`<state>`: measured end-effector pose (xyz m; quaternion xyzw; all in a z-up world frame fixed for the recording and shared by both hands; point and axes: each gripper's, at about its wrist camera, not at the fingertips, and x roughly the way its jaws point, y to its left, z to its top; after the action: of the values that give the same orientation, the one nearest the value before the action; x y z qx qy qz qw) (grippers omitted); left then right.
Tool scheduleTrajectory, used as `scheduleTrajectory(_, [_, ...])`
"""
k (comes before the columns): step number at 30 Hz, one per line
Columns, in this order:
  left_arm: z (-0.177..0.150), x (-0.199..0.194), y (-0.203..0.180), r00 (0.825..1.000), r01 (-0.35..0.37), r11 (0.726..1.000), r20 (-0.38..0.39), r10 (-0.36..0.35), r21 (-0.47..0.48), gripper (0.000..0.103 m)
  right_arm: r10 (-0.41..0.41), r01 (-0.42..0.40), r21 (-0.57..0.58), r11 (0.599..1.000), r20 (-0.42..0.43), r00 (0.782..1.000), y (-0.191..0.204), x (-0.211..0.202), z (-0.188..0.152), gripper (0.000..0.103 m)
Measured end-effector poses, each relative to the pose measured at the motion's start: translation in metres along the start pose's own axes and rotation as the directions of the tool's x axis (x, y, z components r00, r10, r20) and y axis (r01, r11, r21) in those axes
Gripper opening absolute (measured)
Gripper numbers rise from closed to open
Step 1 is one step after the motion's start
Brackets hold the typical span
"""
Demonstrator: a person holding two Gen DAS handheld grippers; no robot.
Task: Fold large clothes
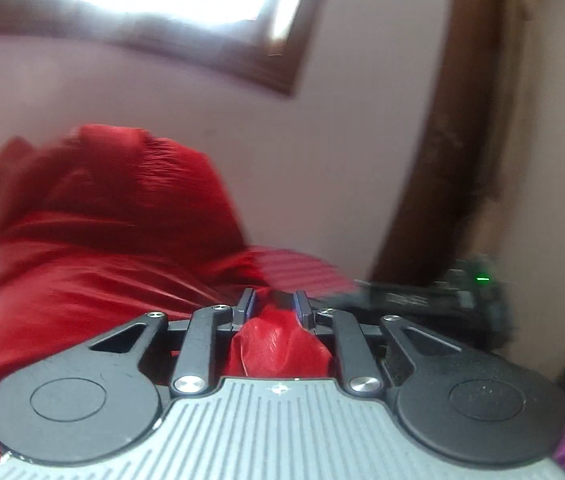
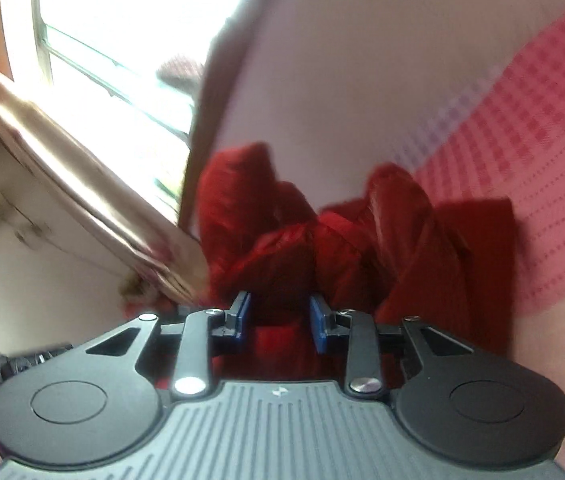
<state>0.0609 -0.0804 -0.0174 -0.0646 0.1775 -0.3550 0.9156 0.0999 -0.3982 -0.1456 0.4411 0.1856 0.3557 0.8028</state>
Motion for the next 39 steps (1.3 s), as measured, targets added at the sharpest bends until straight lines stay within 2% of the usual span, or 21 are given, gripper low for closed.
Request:
scheduleTrajectory(1, [-0.004,0.004,-0.011,0.999,0.050,0.998,-0.003,-0.050,0.041,0.001,0.013,-0.013,0.002,1.000,0.022,1.000,-0.004,0.000,0.001,0.030])
scheduleTrajectory(4, [-0.026,0.036,-0.045,0.989,0.109,0.964,-0.124,-0.081,0.242,0.003,0.023,-0.025,0.033,0.999,0.069,0.997,-0.024,-0.014,0.002,0.030])
scheduleTrajectory(6, [-0.038,0.050,-0.034,0.980,0.134,0.978,-0.169,-0.107,0.158,0.002,0.024,-0.029,0.059,0.998,0.085,0.996,-0.036,-0.025,0.001,0.031])
scheduleTrajectory(8, [-0.041,0.057,-0.021,0.979,0.151,0.980,-0.154,-0.131,0.127,0.002,0.051,-0.058,0.079,0.995,0.094,0.994,-0.040,-0.038,0.002,0.049])
scheduleTrajectory(9, [-0.043,0.058,-0.021,0.979,0.158,0.975,-0.153,-0.134,0.158,0.002,0.039,-0.044,0.050,0.998,0.092,0.995,-0.035,-0.044,0.005,0.073])
scheduleTrajectory(10, [-0.043,0.059,-0.018,0.976,0.181,0.971,-0.153,-0.157,0.158,0.002,0.010,-0.011,0.003,1.000,0.092,0.996,-0.025,-0.047,0.011,0.085])
scheduleTrajectory(15, [-0.043,0.068,-0.019,0.969,0.214,0.958,-0.165,-0.183,0.193,0.002,-0.120,0.099,-0.331,0.938,-0.045,0.992,0.061,-0.022,0.068,0.093])
scheduleTrajectory(17, [-0.047,0.070,-0.025,0.971,0.215,0.949,-0.158,-0.182,0.228,0.002,-0.181,0.095,-0.459,0.883,-0.146,0.973,0.095,0.013,0.077,0.103])
scheduleTrajectory(20, [-0.052,0.071,-0.028,0.977,0.200,0.941,-0.134,-0.168,0.274,0.002,-0.324,0.085,-0.606,0.791,-0.297,0.898,0.125,0.088,0.067,0.103])
scheduleTrajectory(21, [-0.054,0.065,-0.029,0.978,0.197,0.940,-0.120,-0.170,0.279,0.006,-0.380,0.089,-0.651,0.754,-0.322,0.867,0.130,0.113,0.056,0.102])
scheduleTrajectory(22, [-0.054,0.058,-0.030,0.978,0.201,0.937,-0.114,-0.175,0.286,0.012,-0.427,0.099,-0.688,0.719,-0.326,0.843,0.131,0.130,0.044,0.083])
scheduleTrajectory(23, [-0.056,0.042,-0.032,0.979,0.199,0.932,-0.107,-0.174,0.304,0.034,-0.492,0.089,-0.753,0.652,-0.331,0.805,0.133,0.146,0.027,0.059])
scheduleTrajectory(24, [-0.058,0.023,-0.034,0.980,0.197,0.926,-0.099,-0.174,0.321,0.058,-0.529,0.052,-0.804,0.593,-0.340,0.777,0.136,0.150,0.011,0.049])
scheduleTrajectory(25, [-0.058,0.000,-0.032,0.986,0.169,0.928,-0.067,-0.155,0.331,0.069,-0.540,0.049,-0.823,0.565,-0.324,0.777,0.140,0.149,0.006,0.038])
scheduleTrajectory(27, [-0.061,-0.056,-0.020,0.992,0.034,0.949,0.102,-0.069,0.313,0.093,-0.540,0.077,-0.836,0.543,-0.277,0.795,0.146,0.133,0.010,0.031])
scheduleTrajectory(29, [-0.059,-0.097,-0.006,0.973,-0.078,0.963,0.229,0.017,0.260,0.098,-0.527,0.138,-0.831,0.539,-0.204,0.825,0.145,0.107,0.022,0.027])
scheduleTrajectory(31, [-0.051,-0.106,0.007,0.945,-0.196,0.947,0.306,0.113,0.254,0.100,-0.516,0.193,-0.794,0.576,-0.170,0.839,0.132,0.087,0.034,0.025])
scheduleTrajectory(33, [-0.039,-0.090,0.022,0.943,-0.236,0.936,0.294,0.157,0.260,0.094,-0.495,0.243,-0.740,0.627,-0.138,0.858,0.115,0.064,0.037,0.024])
scheduleTrajectory(35, [-0.025,-0.058,0.042,0.977,-0.162,0.962,0.172,0.125,0.221,0.089,-0.470,0.288,-0.667,0.687,-0.105,0.876,0.094,0.045,0.039,0.023])
scheduleTrajectory(36, [-0.023,-0.040,0.051,0.990,-0.114,0.976,0.109,0.095,0.184,0.078,-0.473,0.312,-0.640,0.702,-0.092,0.876,0.085,0.039,0.040,0.023])
scheduleTrajectory(39, [-0.026,-0.009,0.061,0.995,-0.055,0.990,0.087,0.044,0.130,0.077,-0.457,0.342,-0.563,0.752,-0.072,0.886,0.062,0.027,0.036,0.023])
